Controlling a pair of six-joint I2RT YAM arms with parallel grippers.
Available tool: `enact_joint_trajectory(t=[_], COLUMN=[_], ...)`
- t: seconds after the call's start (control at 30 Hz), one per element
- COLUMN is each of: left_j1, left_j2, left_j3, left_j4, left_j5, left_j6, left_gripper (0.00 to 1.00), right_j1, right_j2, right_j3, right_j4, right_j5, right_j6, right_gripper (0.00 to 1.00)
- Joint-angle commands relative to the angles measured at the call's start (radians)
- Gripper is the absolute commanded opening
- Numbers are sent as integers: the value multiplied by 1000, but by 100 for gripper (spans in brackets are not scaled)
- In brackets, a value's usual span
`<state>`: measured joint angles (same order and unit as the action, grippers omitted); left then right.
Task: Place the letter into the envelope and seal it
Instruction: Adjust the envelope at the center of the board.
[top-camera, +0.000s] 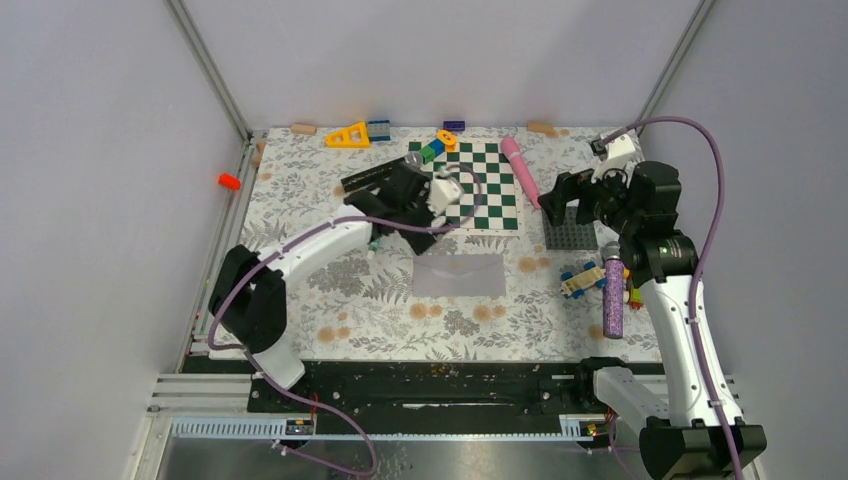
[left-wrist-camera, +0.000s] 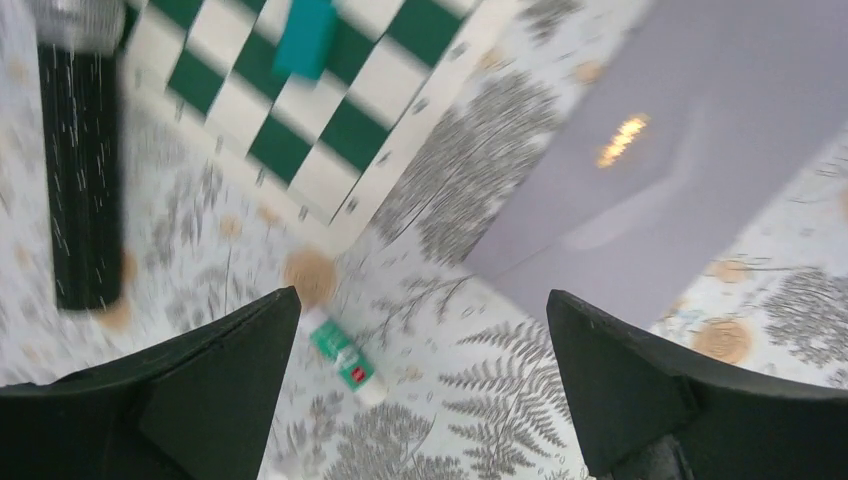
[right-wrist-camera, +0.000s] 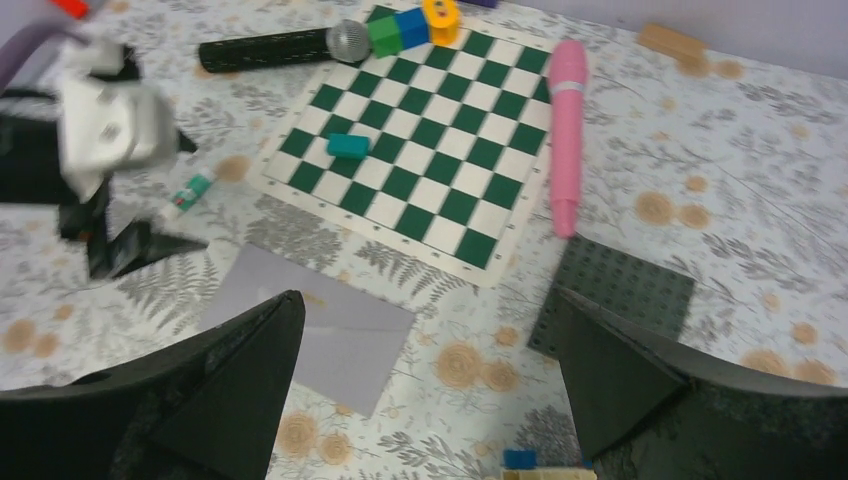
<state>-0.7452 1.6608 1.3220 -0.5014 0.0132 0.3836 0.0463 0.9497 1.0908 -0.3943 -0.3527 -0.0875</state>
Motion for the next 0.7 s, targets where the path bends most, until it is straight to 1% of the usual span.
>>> enact_joint_trajectory(t=[0.0,0.17,0.4,0.57,0.67], left_j1=[135,226,309,327,329], left_j2=[58,154,258,266,216], left_j3=[23,33,91,88,63], left_j4=[-121,-126,-146,-130,-116], left_j5=[75,84,117,138,214], left_j6=[-200,-273,-326,-348,-337], left_gripper=[99,96,85,79,76], right_j1=[-4,3,29,33,35], right_j2=[56,95,84,78,75], right_j3=[84,54,-15,-31,-31], right_j4=[9,108,135,135,135], right_j5=[-232,-372,-407,-424,-414], right_j6=[46,119,93,61,61], right_gripper=[100,100,100,100,100])
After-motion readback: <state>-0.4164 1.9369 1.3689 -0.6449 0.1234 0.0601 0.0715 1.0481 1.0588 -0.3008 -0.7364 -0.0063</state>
